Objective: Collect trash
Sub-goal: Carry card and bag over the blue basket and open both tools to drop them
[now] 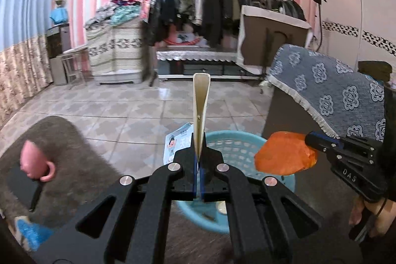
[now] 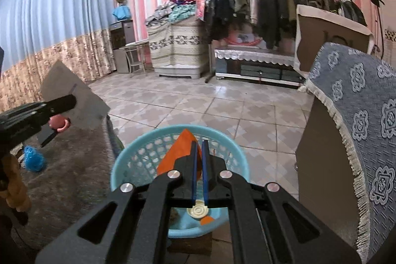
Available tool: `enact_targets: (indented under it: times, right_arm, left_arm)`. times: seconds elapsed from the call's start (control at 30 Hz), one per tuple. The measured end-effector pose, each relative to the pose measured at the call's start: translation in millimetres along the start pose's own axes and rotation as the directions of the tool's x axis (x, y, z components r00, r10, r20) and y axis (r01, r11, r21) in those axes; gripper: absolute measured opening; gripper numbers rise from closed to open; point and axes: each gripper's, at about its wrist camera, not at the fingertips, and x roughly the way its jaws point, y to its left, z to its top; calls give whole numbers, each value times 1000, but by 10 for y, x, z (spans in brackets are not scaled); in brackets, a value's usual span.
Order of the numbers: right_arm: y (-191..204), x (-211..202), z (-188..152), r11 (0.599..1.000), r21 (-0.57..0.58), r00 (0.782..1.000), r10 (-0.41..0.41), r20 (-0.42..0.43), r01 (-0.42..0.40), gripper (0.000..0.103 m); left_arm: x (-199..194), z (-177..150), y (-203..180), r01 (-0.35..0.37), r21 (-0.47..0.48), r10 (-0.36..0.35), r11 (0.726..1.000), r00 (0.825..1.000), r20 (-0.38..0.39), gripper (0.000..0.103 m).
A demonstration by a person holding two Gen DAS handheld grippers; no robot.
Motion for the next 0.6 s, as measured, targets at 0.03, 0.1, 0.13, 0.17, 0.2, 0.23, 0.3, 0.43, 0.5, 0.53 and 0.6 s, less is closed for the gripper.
enact_targets:
  times: [0.03,0.1,0.13,0.17,0.2,0.23,0.3,0.43,0.5,0.53,0.6]
  right_arm:
    - [-23,14,-6,1000,4,1000,-2,-2,2,4]
    - [-37,44,-38,1000,11,1000,-7,-7,7,4]
    - [-72,72,-55,1000,15,1000,-9,-12,10,4]
    - [-88,93,-66,1000,18,1000,-11,-16,11,4]
    - [-116,124,-82,1000,23,1000,-12,-22,13,4]
    - [-137,148,-89,1000,27,1000,-12,-26,12,4]
    - [-162,191,-102,999,32,999,-12,-35,13,4]
    - [-181,285,-118,999,35,999,-10,-47,12,4]
    - [-117,300,-126,1000,29,999,-10,-50,11,4]
    - [-101,325,-128,1000,26,999,-8,-52,9,4]
    - [-52,358,-138,1000,22,998,-5,-57,6,4]
  left_arm:
    - [101,-9,-69,15,4,-15,1000,1000,-10,0]
    - [228,-38,-159,27,16,-26,1000,999,-19,0]
    - [293,-53,-204,31,24,-31,999,999,-23,0]
    - [399,-79,-252,39,34,-38,999,999,-34,0]
    - [464,-86,-281,41,38,-40,998,998,-42,0]
    - [522,-102,-284,43,45,-41,998,998,-50,0]
    - [685,-130,-306,38,56,-34,998,997,-67,0]
    - [896,-155,-199,27,35,-23,999,994,-109,5]
    - [935,-157,-112,19,11,-18,1000,992,-127,35]
    - [946,-162,-76,17,-4,-17,1000,991,-132,44]
    - [893,-171,-2,-9,-7,8,1000,993,-116,55]
